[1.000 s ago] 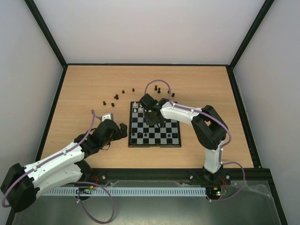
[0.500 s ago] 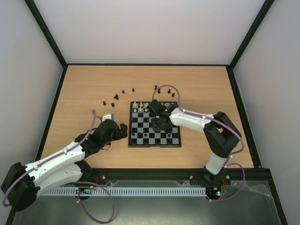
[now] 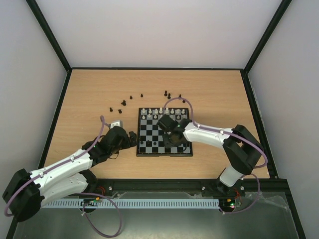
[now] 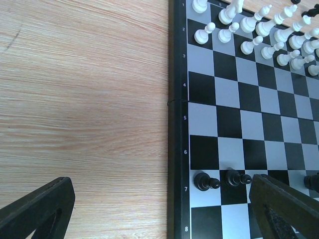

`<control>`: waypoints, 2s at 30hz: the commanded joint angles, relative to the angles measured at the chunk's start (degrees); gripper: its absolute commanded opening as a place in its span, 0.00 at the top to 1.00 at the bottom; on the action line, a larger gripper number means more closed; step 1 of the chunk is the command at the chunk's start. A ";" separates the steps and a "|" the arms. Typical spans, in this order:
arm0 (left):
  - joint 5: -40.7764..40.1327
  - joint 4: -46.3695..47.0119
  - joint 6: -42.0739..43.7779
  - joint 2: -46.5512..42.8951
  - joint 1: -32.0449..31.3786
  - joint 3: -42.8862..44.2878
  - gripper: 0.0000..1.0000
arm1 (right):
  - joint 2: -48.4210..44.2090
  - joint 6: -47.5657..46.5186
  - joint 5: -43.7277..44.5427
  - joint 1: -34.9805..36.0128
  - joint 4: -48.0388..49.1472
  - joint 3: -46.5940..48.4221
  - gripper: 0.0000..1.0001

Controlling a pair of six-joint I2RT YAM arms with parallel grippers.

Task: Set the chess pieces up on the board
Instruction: Move the chess piece to the center of the board, then pick up the chess piece at the center of the board.

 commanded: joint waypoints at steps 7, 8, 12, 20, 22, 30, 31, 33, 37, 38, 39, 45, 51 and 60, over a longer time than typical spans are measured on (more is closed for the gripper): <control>0.14 0.83 0.37 0.13 0.42 -0.22 0.01 | -3.19 1.98 1.52 0.22 -4.03 -3.01 0.97; 0.14 0.95 0.41 0.23 0.42 -0.10 0.00 | -3.31 2.12 1.65 0.23 -4.16 -3.12 0.97; 0.14 1.22 0.54 1.01 0.42 0.07 0.00 | -4.05 2.28 1.82 0.21 -4.34 -3.54 0.96; -1.32 0.76 1.26 3.30 0.42 1.84 0.01 | -6.14 1.40 -0.06 0.20 -3.59 -2.16 0.78; -2.04 0.09 1.67 4.13 0.78 3.24 0.01 | -7.63 1.06 -0.69 0.29 -3.25 -1.39 0.69; -2.93 -2.32 5.65 11.33 10.08 12.72 0.00 | -17.80 -0.14 -0.27 0.34 -2.63 0.87 0.55; -2.86 -2.47 6.32 12.66 11.79 14.09 0.01 | -18.92 -0.41 0.02 0.26 -2.43 0.76 0.54; -2.22 -2.77 7.29 15.84 14.70 17.19 0.01 | -20.55 -0.98 0.36 0.21 -2.69 0.63 0.53; -3.56 -3.09 8.29 25.07 18.54 23.64 0.01 | -21.79 -1.95 -1.07 0.11 -2.21 -0.12 0.53; -4.26 -3.38 8.42 27.75 18.87 25.64 0.01 | -22.06 -2.21 -1.93 0.18 -1.66 -0.63 0.53; -5.10 -3.83 8.47 30.63 19.03 27.55 0.00 | -22.32 -2.33 -2.69 0.13 -1.19 -1.19 0.53; -7.16 -5.45 8.45 43.80 19.40 36.22 0.01 | -24.83 -3.10 -4.05 0.14 0.51 -4.59 0.53; -7.83 -5.22 7.73 49.05 20.48 38.11 0.12 | -25.56 -3.70 -5.03 0.19 1.23 -6.52 0.53; -7.27 -3.36 8.07 52.51 22.93 39.44 0.36 | -25.49 -4.58 -5.99 0.16 2.20 -7.61 0.54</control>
